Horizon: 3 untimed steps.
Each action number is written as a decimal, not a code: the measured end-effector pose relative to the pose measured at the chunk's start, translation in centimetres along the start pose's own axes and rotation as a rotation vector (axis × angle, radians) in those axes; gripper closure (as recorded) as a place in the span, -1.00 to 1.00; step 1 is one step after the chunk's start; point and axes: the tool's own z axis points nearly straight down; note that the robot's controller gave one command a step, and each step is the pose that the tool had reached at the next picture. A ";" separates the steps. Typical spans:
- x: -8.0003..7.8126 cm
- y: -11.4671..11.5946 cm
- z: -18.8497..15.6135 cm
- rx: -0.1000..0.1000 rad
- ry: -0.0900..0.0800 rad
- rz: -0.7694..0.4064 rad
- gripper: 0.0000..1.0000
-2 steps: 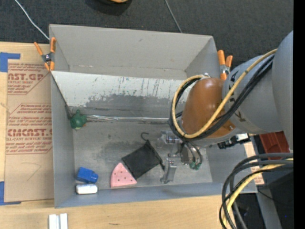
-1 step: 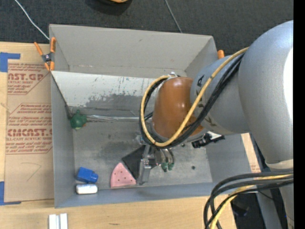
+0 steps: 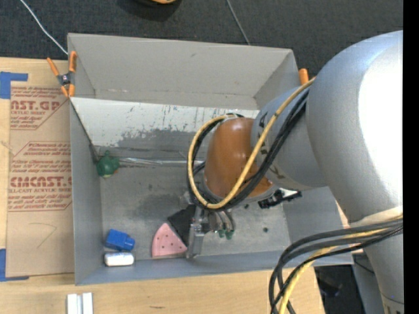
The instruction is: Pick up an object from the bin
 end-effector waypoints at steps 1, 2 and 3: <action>-1.0 1.8 0.3 -0.014 0.004 -0.613 1.00; -1.0 1.8 0.4 -0.013 0.005 -0.614 -1.00; -1.0 1.8 0.4 -0.013 0.005 -0.613 -1.00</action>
Offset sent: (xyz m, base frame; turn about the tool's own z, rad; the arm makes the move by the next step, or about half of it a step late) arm 0.0000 0.0000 0.0000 0.0000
